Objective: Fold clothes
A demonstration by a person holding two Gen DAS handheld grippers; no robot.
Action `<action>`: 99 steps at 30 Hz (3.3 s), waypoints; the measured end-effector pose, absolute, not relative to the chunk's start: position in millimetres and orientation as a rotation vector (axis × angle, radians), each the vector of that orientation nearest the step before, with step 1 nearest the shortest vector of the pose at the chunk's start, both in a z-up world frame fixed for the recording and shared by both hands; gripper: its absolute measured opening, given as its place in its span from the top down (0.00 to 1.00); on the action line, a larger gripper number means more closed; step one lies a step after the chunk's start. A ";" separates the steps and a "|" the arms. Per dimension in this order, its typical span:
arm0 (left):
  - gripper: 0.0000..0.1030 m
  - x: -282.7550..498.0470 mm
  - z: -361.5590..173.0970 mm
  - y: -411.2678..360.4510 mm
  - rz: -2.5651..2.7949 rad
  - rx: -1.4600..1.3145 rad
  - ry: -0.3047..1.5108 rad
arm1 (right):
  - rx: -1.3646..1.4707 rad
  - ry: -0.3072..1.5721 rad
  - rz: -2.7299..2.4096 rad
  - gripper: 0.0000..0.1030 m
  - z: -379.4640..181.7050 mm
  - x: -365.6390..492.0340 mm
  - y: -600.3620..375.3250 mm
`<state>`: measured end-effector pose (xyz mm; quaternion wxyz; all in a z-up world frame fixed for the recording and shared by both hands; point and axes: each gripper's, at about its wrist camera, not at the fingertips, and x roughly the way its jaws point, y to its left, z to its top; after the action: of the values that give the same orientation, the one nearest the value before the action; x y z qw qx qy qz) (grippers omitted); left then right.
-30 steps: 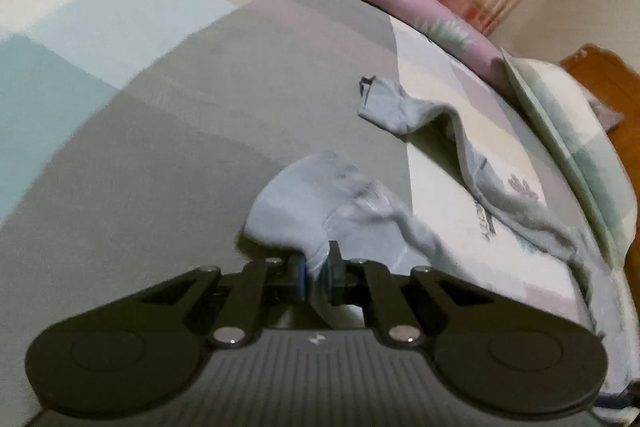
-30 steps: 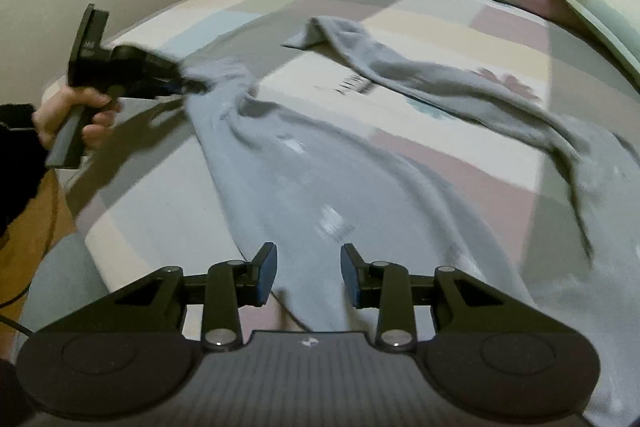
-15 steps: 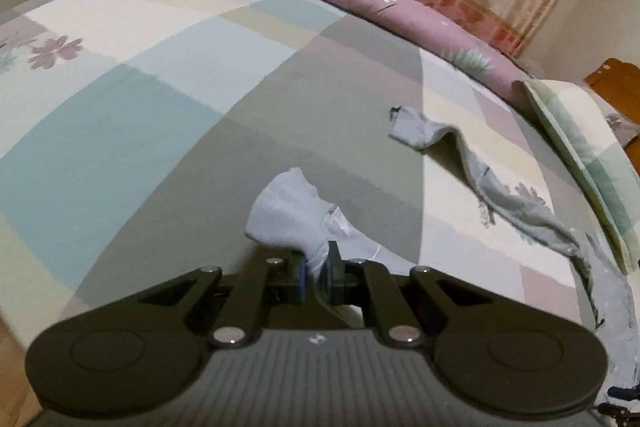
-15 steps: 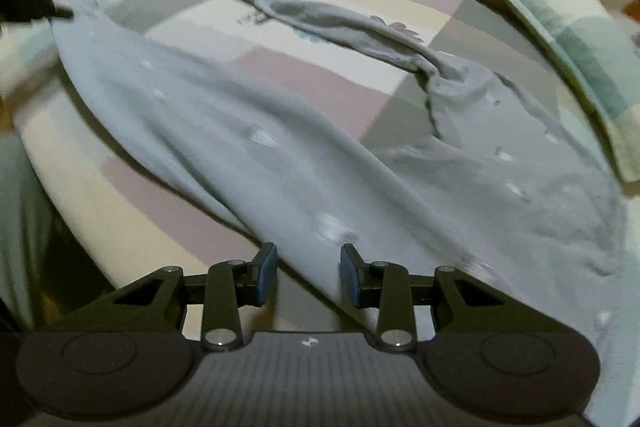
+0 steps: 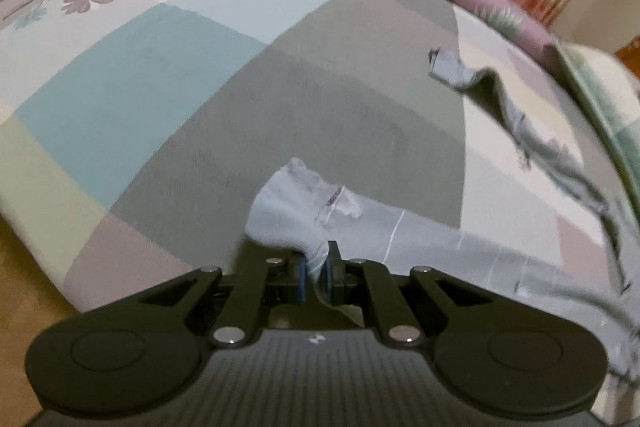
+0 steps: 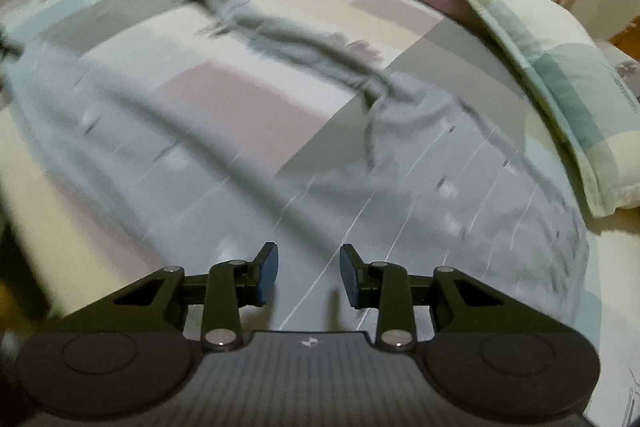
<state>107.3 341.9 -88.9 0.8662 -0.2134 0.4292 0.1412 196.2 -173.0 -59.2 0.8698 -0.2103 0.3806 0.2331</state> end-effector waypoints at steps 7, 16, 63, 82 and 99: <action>0.93 107.3 -98.0 343.6 0.291 -0.445 0.937 | -0.820 0.747 0.656 0.63 -70.4 245.2 -134.2; 0.93 108.1 -97.3 342.9 0.297 -0.446 0.945 | -0.886 0.834 0.811 0.92 -82.0 270.5 -118.4; 0.53 116.2 -33.9 124.0 -0.243 0.197 0.946 | -0.847 0.702 0.702 0.67 -69.1 128.0 -183.1; 0.45 103.4 -82.9 -27.8 -0.593 0.551 0.803 | -0.639 0.794 0.919 0.98 -57.7 129.8 -156.9; 0.45 91.3 -88.2 14.3 -0.520 0.671 0.824 | -0.588 0.843 0.789 0.86 -45.3 91.5 -202.0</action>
<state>91.3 14.3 -88.2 0.8301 0.3164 0.3883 -0.2450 91.5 -202.0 -45.3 0.7974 -0.2737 0.3925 0.3675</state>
